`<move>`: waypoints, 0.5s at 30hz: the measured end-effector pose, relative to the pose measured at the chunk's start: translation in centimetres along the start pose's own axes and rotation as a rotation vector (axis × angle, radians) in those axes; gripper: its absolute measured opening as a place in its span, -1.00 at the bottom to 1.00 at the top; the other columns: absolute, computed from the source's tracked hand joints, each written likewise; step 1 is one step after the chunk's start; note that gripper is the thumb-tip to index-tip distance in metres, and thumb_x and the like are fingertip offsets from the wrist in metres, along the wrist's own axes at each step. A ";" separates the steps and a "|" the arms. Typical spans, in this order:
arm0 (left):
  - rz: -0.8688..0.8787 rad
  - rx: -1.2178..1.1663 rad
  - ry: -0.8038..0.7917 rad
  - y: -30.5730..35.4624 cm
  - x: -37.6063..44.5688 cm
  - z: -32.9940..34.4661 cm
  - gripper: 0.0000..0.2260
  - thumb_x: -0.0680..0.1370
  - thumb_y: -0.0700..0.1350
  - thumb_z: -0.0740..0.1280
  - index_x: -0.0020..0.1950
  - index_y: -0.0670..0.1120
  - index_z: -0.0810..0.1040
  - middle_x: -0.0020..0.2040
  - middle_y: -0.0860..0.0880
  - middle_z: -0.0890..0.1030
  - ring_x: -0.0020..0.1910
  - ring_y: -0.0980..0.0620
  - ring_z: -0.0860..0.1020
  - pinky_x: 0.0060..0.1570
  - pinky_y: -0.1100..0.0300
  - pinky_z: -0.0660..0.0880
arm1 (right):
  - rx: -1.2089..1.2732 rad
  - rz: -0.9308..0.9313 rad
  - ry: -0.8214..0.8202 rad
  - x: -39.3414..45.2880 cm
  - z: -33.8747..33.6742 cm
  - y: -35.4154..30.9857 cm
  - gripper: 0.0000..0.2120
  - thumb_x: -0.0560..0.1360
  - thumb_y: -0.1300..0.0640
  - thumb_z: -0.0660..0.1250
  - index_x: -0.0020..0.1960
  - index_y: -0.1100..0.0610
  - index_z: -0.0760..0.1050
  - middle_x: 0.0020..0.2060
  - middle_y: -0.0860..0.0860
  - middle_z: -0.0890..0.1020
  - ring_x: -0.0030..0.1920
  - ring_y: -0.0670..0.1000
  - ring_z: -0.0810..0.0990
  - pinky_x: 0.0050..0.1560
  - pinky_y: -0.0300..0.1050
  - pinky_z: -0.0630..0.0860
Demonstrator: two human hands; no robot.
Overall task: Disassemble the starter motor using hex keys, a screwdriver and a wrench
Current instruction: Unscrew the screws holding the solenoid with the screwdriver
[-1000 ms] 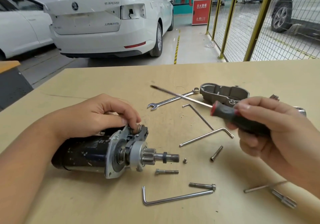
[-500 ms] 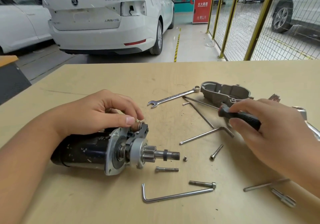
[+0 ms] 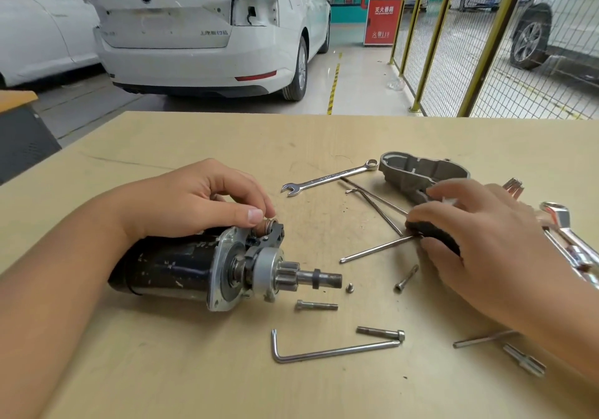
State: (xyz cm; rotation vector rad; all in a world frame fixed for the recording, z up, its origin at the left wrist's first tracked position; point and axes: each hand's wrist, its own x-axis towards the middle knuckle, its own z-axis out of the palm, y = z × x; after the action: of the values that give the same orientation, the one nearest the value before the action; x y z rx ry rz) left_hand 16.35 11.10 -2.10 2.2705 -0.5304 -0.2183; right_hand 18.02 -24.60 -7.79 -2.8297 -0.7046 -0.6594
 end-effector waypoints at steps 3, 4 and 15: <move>-0.007 -0.015 -0.004 0.1 0.0 0.1 -0.87 0.51 -0.05 0.40 -0.12 -0.02 0.75 0.09 0.03 0.74 0.08 0.09 0.67 0.04 0.37 0.48 | -0.041 -0.143 -0.029 0.6 -0.1 -0.6 -0.82 0.47 0.01 0.46 0.06 -0.08 0.68 0.30 0.12 0.58 0.19 0.32 0.53 0.02 0.26 0.49; -0.009 -0.018 -0.006 0.2 0.0 0.1 -0.87 0.51 -0.05 0.40 -0.12 -0.01 0.75 0.09 0.03 0.74 0.07 0.07 0.67 0.05 0.36 0.49 | -0.076 -0.171 -0.053 0.9 -0.2 -0.8 -0.84 0.49 -0.04 0.40 0.04 -0.10 0.68 0.33 0.11 0.57 0.25 0.32 0.51 0.06 0.27 0.47; 0.010 0.008 -0.033 0.3 0.0 0.0 -0.84 0.53 -0.01 0.38 -0.14 0.22 0.72 0.06 -0.02 0.75 0.11 -0.03 0.68 0.15 0.20 0.54 | -0.376 -0.236 -0.386 4.1 -0.4 -2.4 -0.89 0.65 0.00 0.14 0.00 -0.15 0.21 0.48 -0.03 0.18 0.34 0.12 0.28 0.13 0.14 0.39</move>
State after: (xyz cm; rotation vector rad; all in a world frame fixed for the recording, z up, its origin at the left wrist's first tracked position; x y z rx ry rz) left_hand 16.27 10.89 -1.93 2.2748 -0.5601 -0.2490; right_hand 20.02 -20.92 -5.45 -3.2999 -1.0918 -0.2944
